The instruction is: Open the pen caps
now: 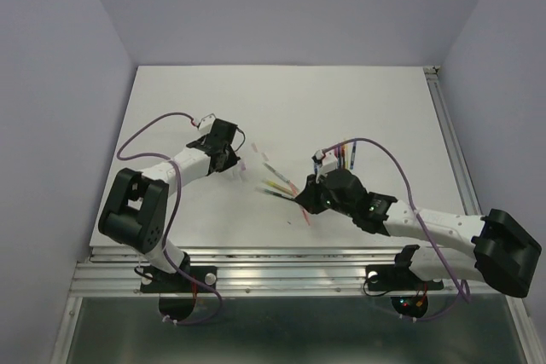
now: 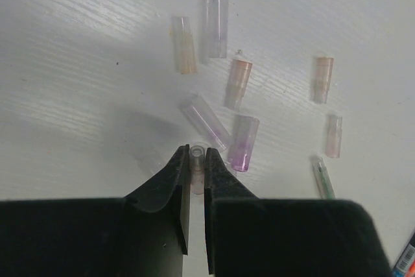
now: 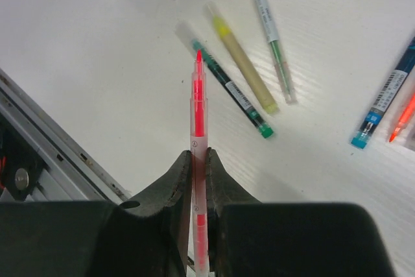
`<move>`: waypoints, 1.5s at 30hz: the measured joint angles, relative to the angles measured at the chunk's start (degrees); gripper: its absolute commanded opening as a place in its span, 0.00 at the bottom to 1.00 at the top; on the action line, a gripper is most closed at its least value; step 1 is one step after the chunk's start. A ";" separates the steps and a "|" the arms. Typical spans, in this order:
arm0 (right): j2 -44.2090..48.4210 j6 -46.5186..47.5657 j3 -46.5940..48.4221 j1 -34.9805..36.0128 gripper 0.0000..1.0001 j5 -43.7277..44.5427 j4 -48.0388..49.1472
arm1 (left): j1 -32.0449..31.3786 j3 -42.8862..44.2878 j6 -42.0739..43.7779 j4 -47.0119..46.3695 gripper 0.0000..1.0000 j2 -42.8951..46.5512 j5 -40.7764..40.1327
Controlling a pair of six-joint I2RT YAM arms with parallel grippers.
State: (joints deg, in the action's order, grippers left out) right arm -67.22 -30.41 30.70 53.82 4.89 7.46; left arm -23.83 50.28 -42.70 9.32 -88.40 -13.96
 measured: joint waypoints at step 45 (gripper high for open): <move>6.45 -12.90 -0.04 -5.86 0.01 14.71 6.58 | -10.97 -12.11 9.22 -16.72 0.99 23.17 20.20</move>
State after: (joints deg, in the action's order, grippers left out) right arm -60.77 -43.31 30.65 47.97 19.59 14.04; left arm -34.81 38.17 -33.47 -7.40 -65.23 6.24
